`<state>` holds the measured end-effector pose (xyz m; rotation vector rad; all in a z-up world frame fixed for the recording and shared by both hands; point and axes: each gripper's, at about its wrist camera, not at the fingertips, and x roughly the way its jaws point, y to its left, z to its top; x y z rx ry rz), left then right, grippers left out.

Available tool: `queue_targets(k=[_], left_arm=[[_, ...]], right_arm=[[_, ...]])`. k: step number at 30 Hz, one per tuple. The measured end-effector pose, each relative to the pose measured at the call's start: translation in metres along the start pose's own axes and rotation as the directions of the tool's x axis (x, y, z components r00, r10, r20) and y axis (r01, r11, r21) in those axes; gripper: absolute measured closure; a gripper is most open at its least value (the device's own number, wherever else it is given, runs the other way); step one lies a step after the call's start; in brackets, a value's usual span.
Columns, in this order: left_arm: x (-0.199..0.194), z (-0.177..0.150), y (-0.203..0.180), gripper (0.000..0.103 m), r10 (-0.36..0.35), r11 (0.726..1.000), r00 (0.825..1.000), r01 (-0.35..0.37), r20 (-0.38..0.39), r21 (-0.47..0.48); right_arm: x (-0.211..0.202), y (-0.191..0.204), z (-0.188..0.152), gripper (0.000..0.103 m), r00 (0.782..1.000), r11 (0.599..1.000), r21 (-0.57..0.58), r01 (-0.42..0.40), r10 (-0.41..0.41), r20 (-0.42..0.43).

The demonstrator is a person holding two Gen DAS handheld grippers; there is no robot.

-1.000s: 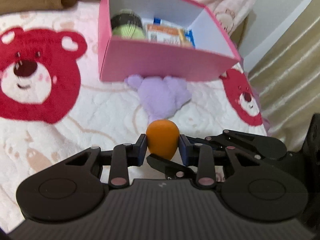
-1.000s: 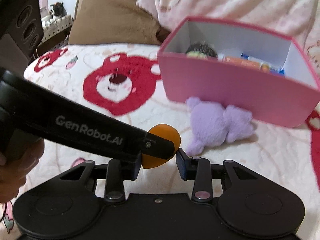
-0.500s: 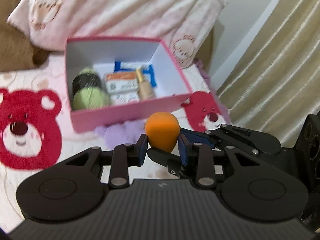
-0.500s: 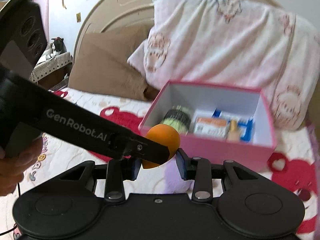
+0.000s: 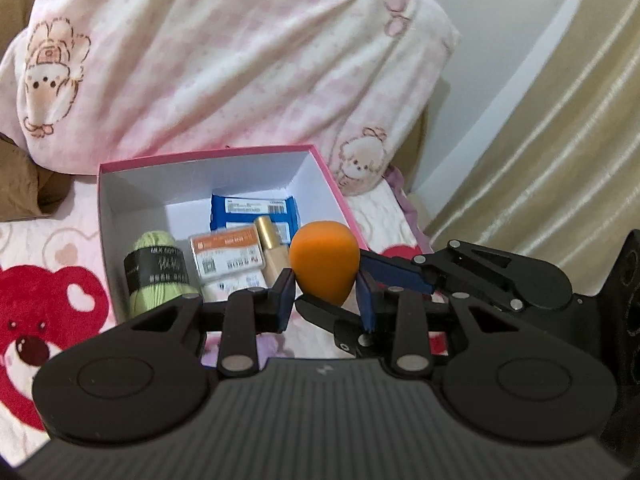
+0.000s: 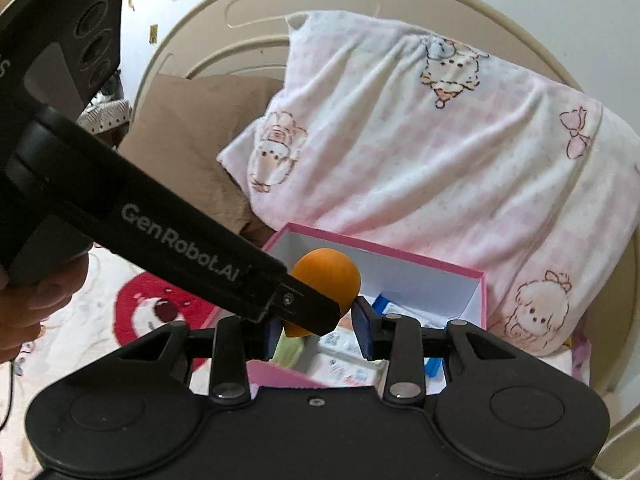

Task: Organize objects
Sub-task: 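Carry the sponge over the pink box and lower it inside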

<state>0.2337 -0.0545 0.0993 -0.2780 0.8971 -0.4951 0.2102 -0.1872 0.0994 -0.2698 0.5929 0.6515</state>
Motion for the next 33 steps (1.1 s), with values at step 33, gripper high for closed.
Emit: queue_targets(k=[33], left_arm=[[0.178,0.029,0.106,0.070,0.035,0.968,0.999,-0.027,0.026,-0.249]], right_arm=[[0.196,-0.079,-0.018,0.063,0.987,0.976,0.210,0.053,-0.019,-0.159]])
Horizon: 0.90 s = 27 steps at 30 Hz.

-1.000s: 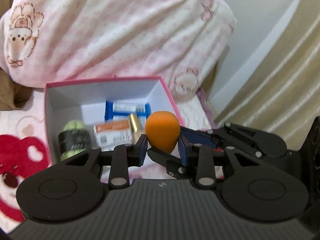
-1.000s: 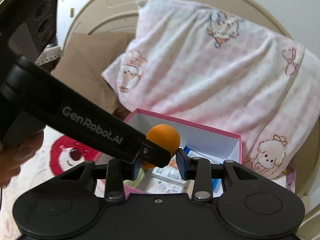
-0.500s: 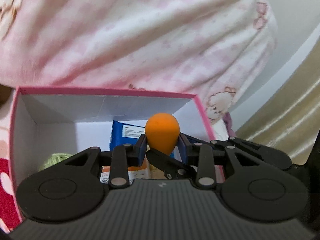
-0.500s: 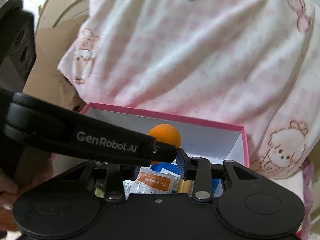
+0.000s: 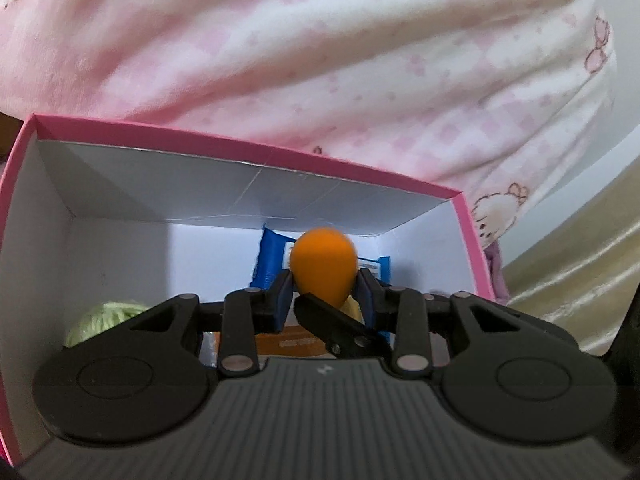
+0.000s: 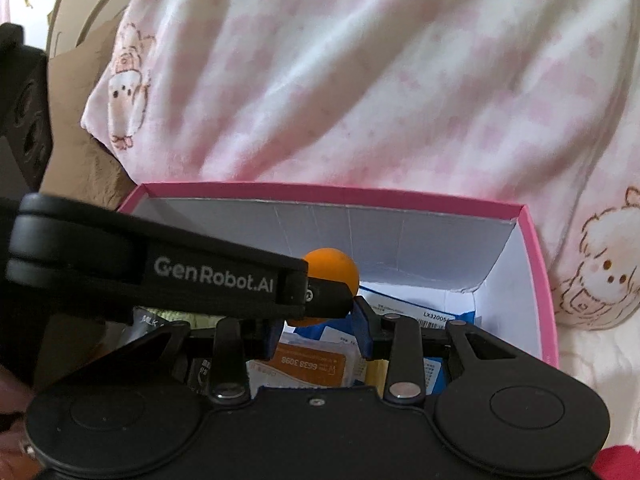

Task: Organize objects
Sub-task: 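Carry the sponge over the pink box and lower it inside, then open the left gripper to release the sponge and withdraw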

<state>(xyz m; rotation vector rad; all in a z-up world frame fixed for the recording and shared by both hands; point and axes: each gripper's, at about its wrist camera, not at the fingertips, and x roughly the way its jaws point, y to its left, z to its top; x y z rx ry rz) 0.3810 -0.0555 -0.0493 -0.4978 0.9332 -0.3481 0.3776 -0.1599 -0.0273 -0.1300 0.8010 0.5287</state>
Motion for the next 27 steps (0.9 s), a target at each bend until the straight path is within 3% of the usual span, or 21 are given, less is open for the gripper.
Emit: queue_targets(k=[7,10,13,15,19,27], left_arm=[[0.005,-0.007,0.000,0.065,0.039,0.999,0.999,-0.039,-0.009,0.002],[-0.005,-0.007,-0.003,0.061,0.053,0.998,0.999,-0.053,0.000,0.032],[-0.020,-0.007,-0.011,0.060,0.078,0.992,0.997,-0.076,-0.015,0.096],[-0.037,-0.008,-0.019,0.050,0.108,0.984,0.994,-0.104,-0.026,0.142],[-0.077,-0.019,-0.032,0.044,0.159,0.960,0.987,-0.151,-0.019,0.237],[-0.144,-0.029,-0.064,0.039,0.168,0.947,0.985,-0.148,-0.047,0.284]], right_arm=[[0.011,-0.003,-0.008,0.064,0.998,1.000,0.012,0.022,-0.022,-0.052],[0.004,-0.011,-0.007,0.063,0.999,0.998,0.067,-0.009,0.012,-0.053],[-0.015,-0.015,-0.010,0.059,0.998,0.997,0.070,-0.044,0.047,-0.034],[-0.029,-0.016,-0.012,0.057,0.997,0.995,0.066,-0.069,0.072,-0.035],[-0.064,-0.014,-0.014,0.052,0.996,0.996,0.031,-0.084,0.084,-0.015],[-0.137,-0.004,-0.013,0.049,0.996,0.996,-0.034,-0.087,0.087,0.007]])
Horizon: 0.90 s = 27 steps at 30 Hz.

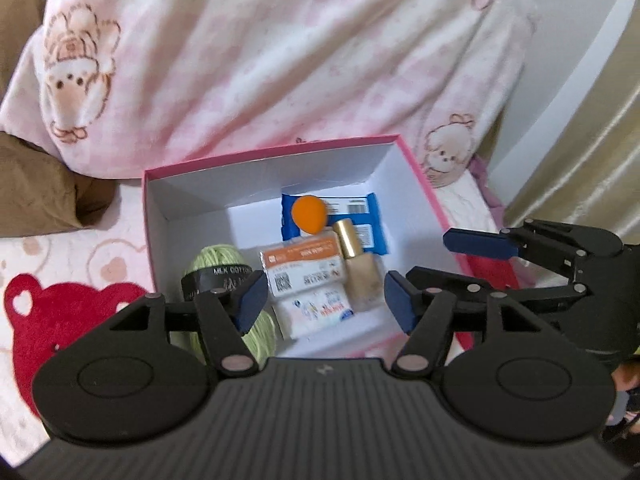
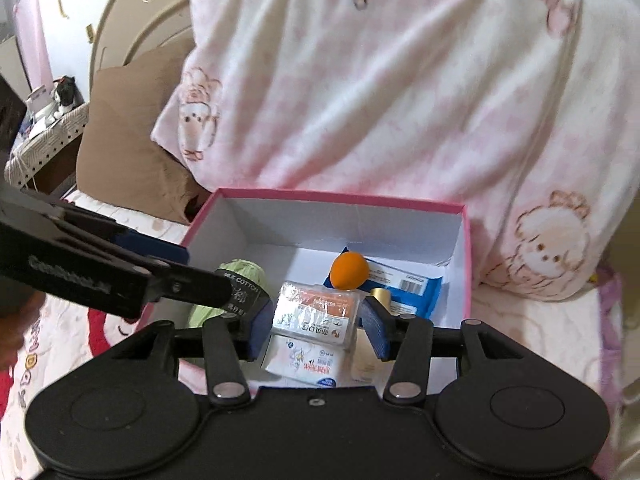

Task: Organize objects
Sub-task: 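Open the left gripper to release the sponge and withdraw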

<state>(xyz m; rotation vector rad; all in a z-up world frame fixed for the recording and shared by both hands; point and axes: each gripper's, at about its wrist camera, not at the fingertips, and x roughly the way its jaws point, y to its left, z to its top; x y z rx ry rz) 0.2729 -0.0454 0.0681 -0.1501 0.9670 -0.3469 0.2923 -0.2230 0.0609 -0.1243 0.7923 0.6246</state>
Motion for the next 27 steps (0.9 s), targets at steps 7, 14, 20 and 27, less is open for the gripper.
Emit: queue_targets(k=[7,14,20,27], left_arm=[[-0.057,-0.010,-0.020,0.034,-0.014,0.999,0.999,0.012,0.039,0.040],[-0.096,-0.037,-0.028,0.030,-0.042,0.996,0.996,0.036,0.075,0.086],[-0.098,-0.066,-0.022,0.030,-0.069,0.995,0.996,0.065,0.056,0.080],[-0.084,-0.096,-0.011,0.030,-0.051,0.995,0.998,0.048,0.036,0.084]], right_arm=[[-0.067,0.016,-0.001,0.040,0.999,0.999,-0.031,0.012,-0.011,0.032],[-0.112,0.036,-0.016,0.028,0.998,0.997,-0.079,0.003,0.003,0.068],[-0.131,0.052,-0.035,0.027,0.997,0.992,-0.122,-0.030,0.038,0.062],[-0.123,0.063,-0.066,0.024,0.993,0.985,-0.145,-0.097,0.106,0.060]])
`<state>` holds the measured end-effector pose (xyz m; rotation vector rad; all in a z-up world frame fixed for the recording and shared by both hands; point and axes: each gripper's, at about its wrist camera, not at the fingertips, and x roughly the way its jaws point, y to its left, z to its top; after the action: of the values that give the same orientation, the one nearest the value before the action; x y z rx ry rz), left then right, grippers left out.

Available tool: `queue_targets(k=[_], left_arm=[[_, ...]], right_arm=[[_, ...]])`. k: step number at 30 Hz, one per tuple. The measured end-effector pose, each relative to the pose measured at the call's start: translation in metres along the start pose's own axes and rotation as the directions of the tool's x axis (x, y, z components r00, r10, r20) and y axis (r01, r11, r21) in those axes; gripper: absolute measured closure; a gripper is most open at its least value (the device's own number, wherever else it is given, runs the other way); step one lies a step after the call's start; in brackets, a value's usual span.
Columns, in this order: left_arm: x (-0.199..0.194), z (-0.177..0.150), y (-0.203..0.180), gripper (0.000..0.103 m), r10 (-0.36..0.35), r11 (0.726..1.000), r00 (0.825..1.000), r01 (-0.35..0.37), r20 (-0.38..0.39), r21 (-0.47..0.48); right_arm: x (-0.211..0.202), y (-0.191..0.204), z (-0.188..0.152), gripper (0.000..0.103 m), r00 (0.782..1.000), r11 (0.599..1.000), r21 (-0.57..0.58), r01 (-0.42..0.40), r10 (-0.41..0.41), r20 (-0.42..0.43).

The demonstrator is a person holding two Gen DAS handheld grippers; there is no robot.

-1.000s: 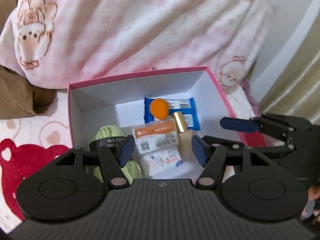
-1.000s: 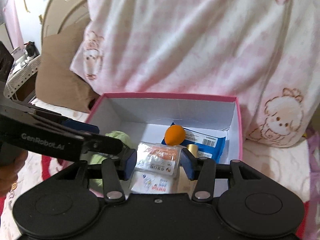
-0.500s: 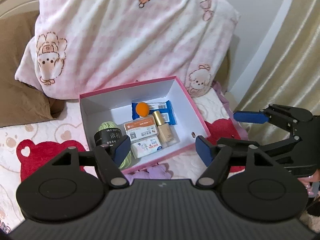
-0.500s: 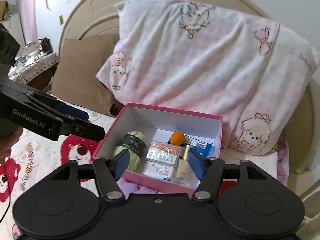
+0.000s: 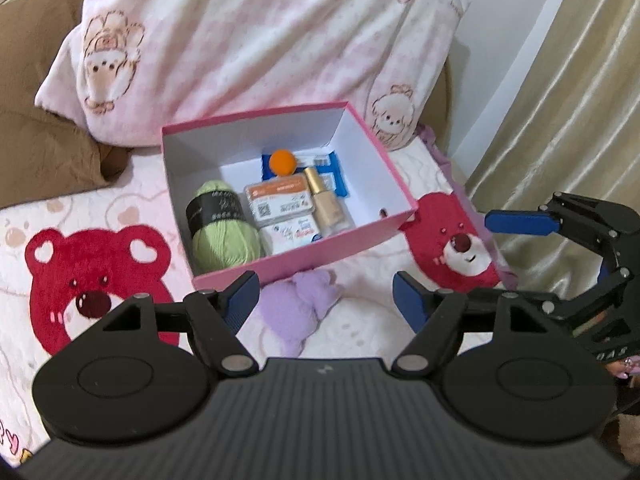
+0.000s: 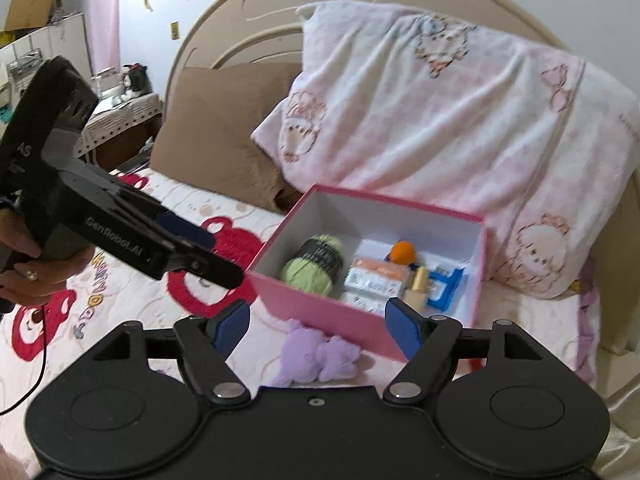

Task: Organize objects
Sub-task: 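Open the left gripper to release the sponge and withdraw, then move the left gripper down to the lilac plush bear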

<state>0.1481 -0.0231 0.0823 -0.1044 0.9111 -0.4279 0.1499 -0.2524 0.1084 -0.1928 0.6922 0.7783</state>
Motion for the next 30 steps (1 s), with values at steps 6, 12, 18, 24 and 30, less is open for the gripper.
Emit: queue_targets(k=[6,12,18,24,30], left_arm=[[0.029,-0.021,0.011,0.030,-0.016,0.999,0.999,0.014,-0.043,-0.035],[0.057,-0.043,0.020,0.031,-0.008,0.999,1.000,0.007,-0.021,-0.051],[0.090,-0.064,0.032,0.032,-0.008,0.996,1.000,0.008,0.002,-0.085],[0.123,-0.074,0.051,0.031,-0.038,0.981,0.998,0.048,0.052,-0.186],[0.149,-0.080,0.063,0.031,-0.039,0.964,0.998,0.053,0.056,-0.262]], right_arm=[[0.029,0.008,-0.031,0.024,0.999,0.998,-0.038,-0.047,0.047,0.005],[0.060,0.015,-0.055,0.021,0.996,0.991,-0.094,-0.090,0.090,-0.011],[0.101,0.014,-0.070,0.015,0.994,0.983,-0.148,-0.105,0.102,-0.030],[0.148,0.008,-0.085,0.015,0.993,0.990,-0.105,-0.094,0.085,-0.087],[0.172,0.000,-0.105,0.015,0.995,0.994,-0.102,-0.026,0.015,-0.102]])
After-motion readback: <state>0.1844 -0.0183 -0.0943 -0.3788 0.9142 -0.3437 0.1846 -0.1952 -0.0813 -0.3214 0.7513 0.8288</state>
